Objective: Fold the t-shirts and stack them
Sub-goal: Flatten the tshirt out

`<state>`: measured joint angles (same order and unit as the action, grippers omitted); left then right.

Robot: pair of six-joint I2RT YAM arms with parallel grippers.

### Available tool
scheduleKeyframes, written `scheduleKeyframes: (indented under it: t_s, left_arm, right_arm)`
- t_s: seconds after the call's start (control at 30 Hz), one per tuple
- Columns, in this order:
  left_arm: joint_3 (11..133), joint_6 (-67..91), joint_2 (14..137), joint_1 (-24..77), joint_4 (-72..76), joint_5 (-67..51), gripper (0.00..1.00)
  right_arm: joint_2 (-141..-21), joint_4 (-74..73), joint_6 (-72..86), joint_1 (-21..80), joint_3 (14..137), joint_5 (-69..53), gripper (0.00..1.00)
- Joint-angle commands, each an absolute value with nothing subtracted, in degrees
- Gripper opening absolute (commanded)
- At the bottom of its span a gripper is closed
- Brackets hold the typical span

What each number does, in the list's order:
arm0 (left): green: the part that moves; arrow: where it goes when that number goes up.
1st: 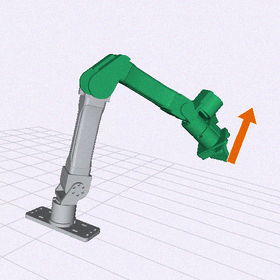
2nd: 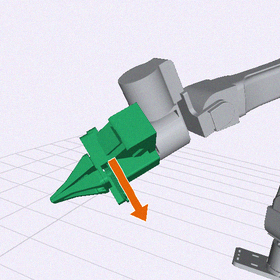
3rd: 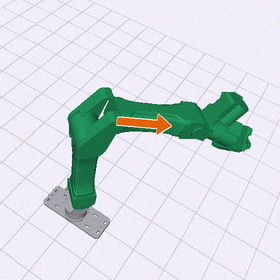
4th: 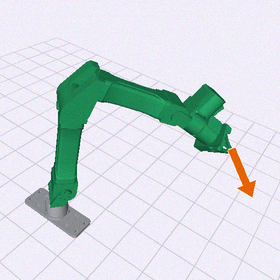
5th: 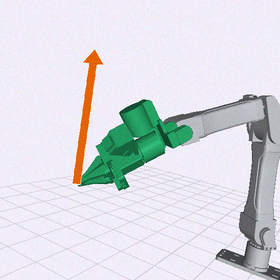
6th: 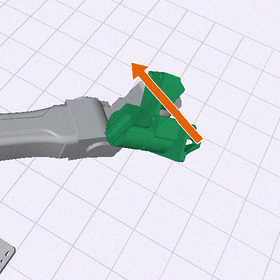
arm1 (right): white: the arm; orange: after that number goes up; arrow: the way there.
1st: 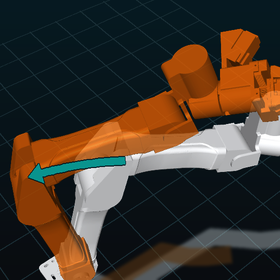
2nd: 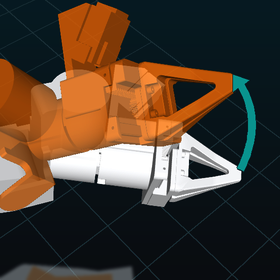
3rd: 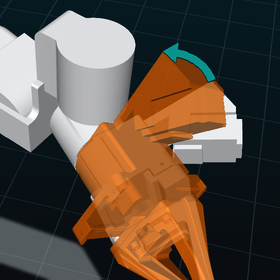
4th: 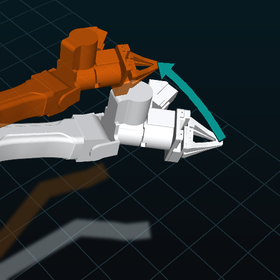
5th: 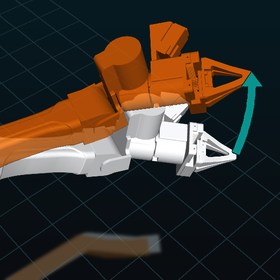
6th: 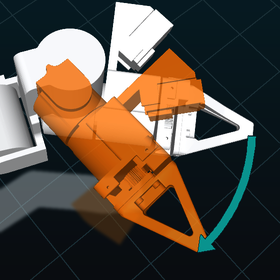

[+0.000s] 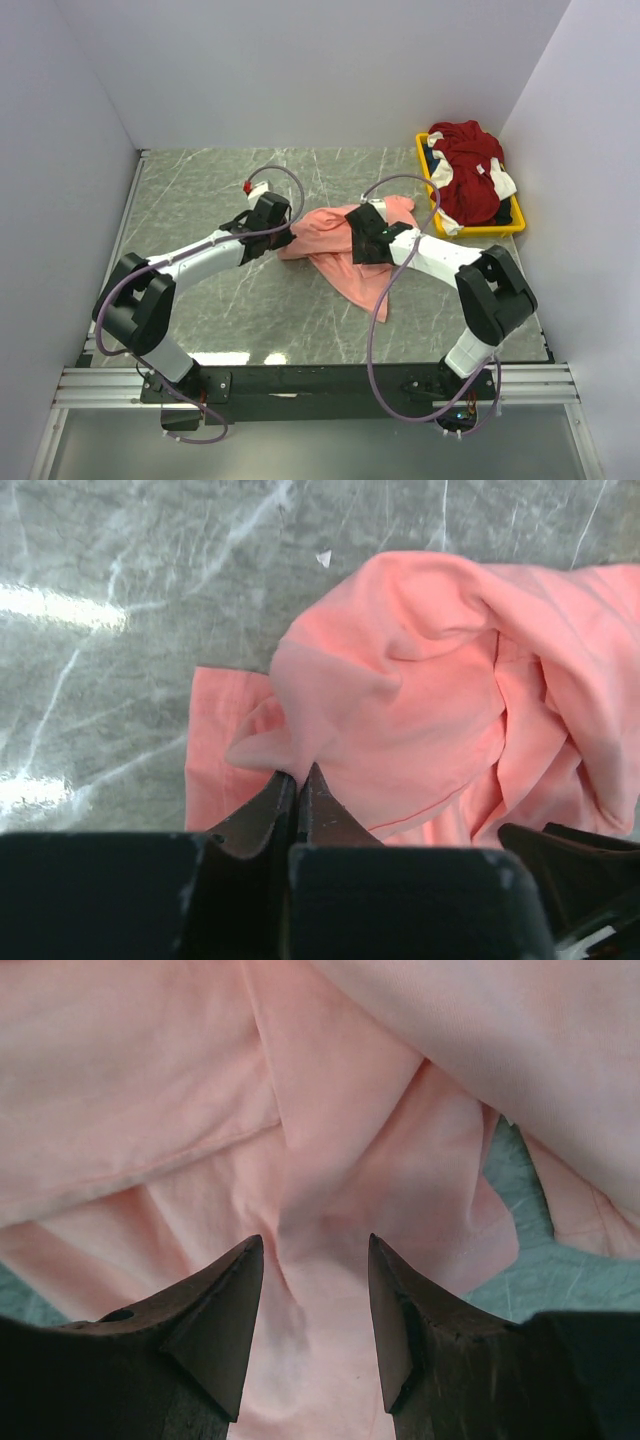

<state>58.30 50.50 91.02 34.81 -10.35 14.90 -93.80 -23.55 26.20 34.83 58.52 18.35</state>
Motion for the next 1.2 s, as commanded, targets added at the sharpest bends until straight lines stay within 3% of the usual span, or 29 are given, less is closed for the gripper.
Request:
scheduleKeyframes:
  t_s: [0.0, 0.2, 0.3, 0.37, 0.4, 0.5, 0.97, 1.17]
  left_arm:
    - [61.17, 49.57, 91.58, 33.66, -10.37, 15.21, 0.01]
    - [62.05, 49.13, 91.14, 32.43, -10.98, 14.33, 0.01]
    - [62.14, 49.04, 90.62, 31.56, -11.34, 13.63, 0.01]
    - [62.31, 49.04, 89.92, 30.85, -11.60, 13.45, 0.01]
    - [62.49, 48.96, 89.74, 30.50, -12.12, 13.45, 0.01]
    - [62.93, 48.69, 88.60, 28.92, -13.44, 13.45, 0.01]
    - [69.77, 44.04, 77.87, 16.98, -22.14, 15.29, 0.01]
    - [78.19, 42.19, 79.09, 12.05, -23.90, 13.89, 0.01]
  right_arm:
    - [-95.79, -21.71, 25.58, 35.24, 59.59, 18.46, 0.53]
    - [-99.66, -22.41, 25.31, 35.24, 63.36, 19.60, 0.50]
    - [-101.68, -23.11, 25.23, 35.33, 65.39, 19.95, 0.43]
    - [-102.04, -23.81, 25.05, 35.16, 66.26, 21.35, 0.30]
    - [-101.43, -24.69, 24.96, 35.07, 66.62, 21.88, 0.17]
    - [-97.57, -25.92, 24.79, 34.98, 66.97, 22.85, 0.00]
    - [-64.54, -37.08, 24.08, 32.96, 71.62, 22.94, 0.00]
    - [-60.03, -38.76, 23.29, 28.31, 77.25, 17.70, 0.00]
